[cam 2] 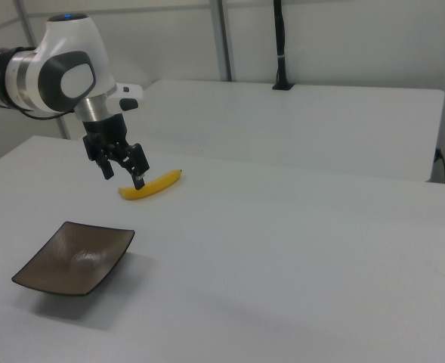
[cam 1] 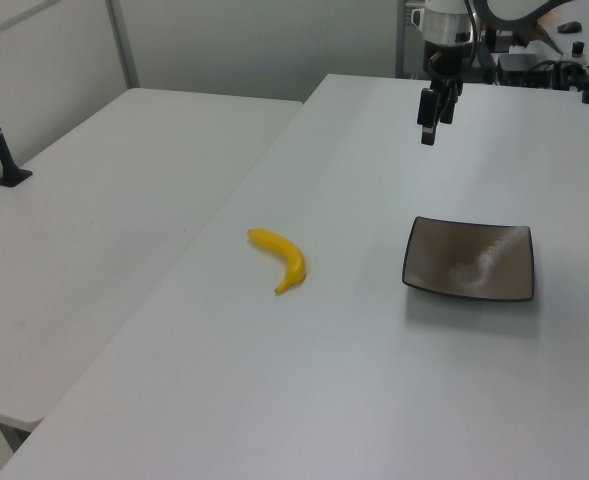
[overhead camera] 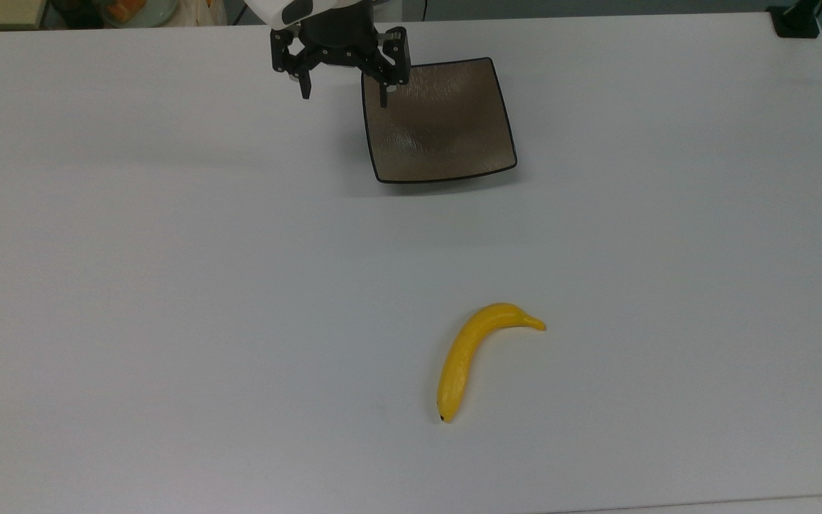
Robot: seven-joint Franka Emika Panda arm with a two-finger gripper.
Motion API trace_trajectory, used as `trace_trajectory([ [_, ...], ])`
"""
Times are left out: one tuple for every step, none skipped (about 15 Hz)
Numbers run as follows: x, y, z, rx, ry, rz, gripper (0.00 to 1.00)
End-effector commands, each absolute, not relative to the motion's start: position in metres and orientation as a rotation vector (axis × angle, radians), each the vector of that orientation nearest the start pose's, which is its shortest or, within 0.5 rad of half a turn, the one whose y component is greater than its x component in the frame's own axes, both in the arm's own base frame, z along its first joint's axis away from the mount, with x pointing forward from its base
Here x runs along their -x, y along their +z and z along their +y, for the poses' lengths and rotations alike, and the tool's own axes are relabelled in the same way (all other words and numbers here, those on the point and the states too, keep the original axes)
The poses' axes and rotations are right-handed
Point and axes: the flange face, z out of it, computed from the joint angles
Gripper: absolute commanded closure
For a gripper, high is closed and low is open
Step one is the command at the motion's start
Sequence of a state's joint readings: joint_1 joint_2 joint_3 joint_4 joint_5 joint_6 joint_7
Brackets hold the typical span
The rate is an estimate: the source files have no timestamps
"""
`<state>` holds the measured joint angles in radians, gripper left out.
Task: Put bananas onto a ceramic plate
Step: 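Move the open gripper from above the plate toward the yellow banana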
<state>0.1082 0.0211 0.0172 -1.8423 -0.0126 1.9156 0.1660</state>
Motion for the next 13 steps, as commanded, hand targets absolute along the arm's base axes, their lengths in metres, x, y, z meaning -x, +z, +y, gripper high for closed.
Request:
trace_trajectory([
  [-0.572,0.508,0.079,3.124,-0.074,0.075,0.00],
  [-0.575,0.512,0.080,3.115,-0.086,0.079,0.00],
  [-0.577,0.516,0.080,3.104,-0.092,0.086,0.00],
  [-0.578,0.514,0.081,3.104,-0.088,0.082,0.00],
  [-0.578,0.514,0.081,3.103,-0.087,0.082,0.00],
  [-0.578,0.513,0.081,3.103,-0.085,0.083,0.00],
  [-0.578,0.513,0.081,3.103,-0.085,0.083,0.00],
  [-0.578,0.513,0.081,3.103,-0.085,0.083,0.00],
  [-0.578,0.512,0.081,3.101,-0.085,0.086,0.00],
  [-0.579,0.511,0.081,3.102,-0.082,0.086,0.00],
  [-0.581,0.511,0.083,3.097,-0.105,0.087,0.00],
  [-0.585,0.513,0.085,3.087,-0.152,0.109,0.00],
  [-0.594,0.508,0.089,3.066,-0.204,0.218,0.00],
])
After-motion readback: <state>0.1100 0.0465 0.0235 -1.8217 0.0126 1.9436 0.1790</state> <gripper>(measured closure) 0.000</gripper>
